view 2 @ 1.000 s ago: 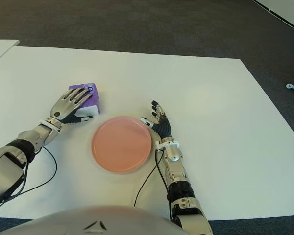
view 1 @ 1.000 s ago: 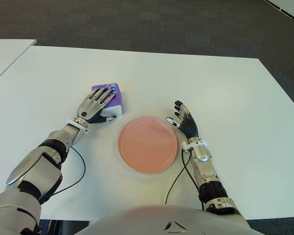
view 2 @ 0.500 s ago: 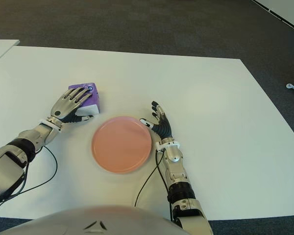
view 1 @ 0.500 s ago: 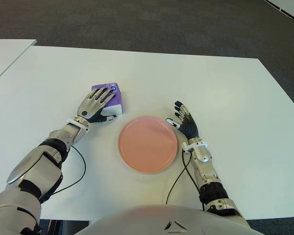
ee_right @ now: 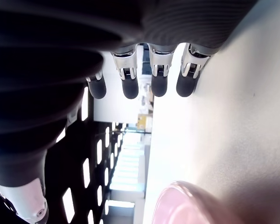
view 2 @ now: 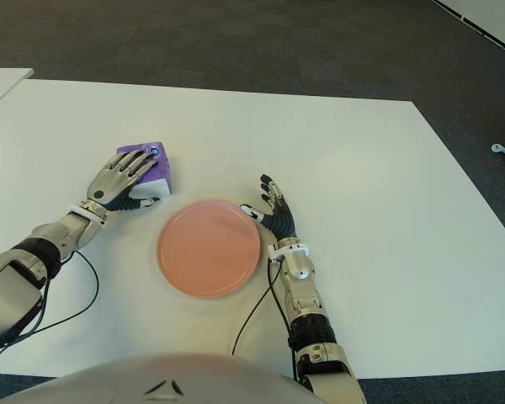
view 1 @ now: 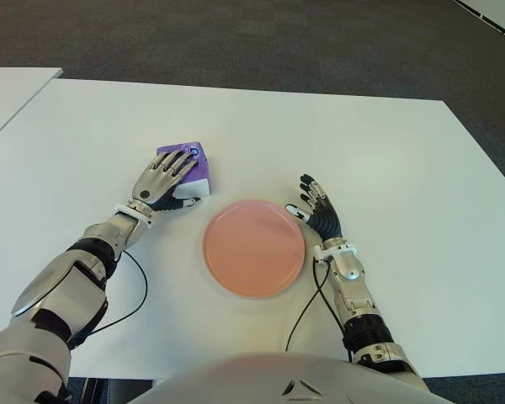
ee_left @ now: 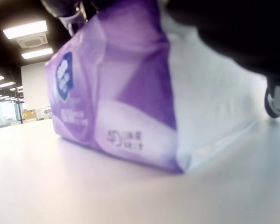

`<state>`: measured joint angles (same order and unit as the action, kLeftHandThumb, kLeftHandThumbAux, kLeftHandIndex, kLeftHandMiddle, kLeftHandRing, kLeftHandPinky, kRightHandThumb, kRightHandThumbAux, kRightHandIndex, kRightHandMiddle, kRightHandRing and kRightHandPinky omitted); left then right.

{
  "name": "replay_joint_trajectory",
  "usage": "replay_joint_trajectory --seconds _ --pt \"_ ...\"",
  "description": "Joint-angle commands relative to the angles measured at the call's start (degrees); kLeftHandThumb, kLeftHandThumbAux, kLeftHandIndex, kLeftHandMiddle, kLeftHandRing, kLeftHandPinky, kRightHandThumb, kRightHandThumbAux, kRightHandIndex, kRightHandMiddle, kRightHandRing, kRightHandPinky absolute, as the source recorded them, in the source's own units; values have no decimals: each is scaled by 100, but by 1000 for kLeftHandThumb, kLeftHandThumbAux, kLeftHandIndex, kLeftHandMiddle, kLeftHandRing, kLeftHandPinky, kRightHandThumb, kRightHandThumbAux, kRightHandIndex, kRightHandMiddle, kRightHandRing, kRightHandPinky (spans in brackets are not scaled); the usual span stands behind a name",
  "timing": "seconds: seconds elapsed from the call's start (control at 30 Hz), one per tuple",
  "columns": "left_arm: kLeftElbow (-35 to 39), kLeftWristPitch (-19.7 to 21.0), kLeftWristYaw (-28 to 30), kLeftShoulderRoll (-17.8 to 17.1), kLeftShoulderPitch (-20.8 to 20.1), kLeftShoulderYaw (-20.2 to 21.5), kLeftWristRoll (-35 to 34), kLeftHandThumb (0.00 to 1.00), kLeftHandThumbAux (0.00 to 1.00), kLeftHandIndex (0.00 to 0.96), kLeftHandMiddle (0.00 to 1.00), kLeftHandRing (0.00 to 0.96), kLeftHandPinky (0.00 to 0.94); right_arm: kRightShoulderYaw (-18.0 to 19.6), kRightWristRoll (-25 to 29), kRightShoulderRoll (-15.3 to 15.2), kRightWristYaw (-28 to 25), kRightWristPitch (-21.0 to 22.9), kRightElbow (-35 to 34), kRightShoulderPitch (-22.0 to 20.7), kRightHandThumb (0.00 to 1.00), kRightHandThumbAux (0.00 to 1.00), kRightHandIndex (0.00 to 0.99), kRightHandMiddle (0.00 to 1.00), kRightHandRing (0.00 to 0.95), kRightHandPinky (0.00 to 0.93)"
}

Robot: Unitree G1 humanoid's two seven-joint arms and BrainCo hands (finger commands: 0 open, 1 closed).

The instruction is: Put the tissue paper into the plate.

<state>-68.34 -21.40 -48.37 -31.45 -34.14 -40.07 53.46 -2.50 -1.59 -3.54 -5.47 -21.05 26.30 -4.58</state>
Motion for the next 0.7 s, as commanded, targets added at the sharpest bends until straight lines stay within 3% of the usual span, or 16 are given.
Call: replay_joint_trajectory --seconds 0.03,0.07,0.2,0.4,0.7 --pt "-311 -109 513 127 239 -103 -11 406 505 298 388 382 429 -25 -7 -11 -69 550 327 442 0 687 38 54 22 0" --pt "-331 -127 534 139 226 -109 -23 514 575 345 451 443 484 -25 -7 -7 -67 549 331 436 0 686 38 53 22 0" --pt "-432 -103 654 264 200 -129 -86 674 673 413 594 589 622 -27 -16 -2 -58 529 347 424 0 681 38 53 21 0" --pt "-536 -55 662 439 250 -125 -197 723 696 436 701 699 721 -25 -21 0 -51 498 355 425 0 666 37 56 22 0" --pt "-581 -49 573 528 251 -132 -285 738 698 442 763 762 752 -31 -43 -13 -51 438 395 415 0 646 35 55 18 0"
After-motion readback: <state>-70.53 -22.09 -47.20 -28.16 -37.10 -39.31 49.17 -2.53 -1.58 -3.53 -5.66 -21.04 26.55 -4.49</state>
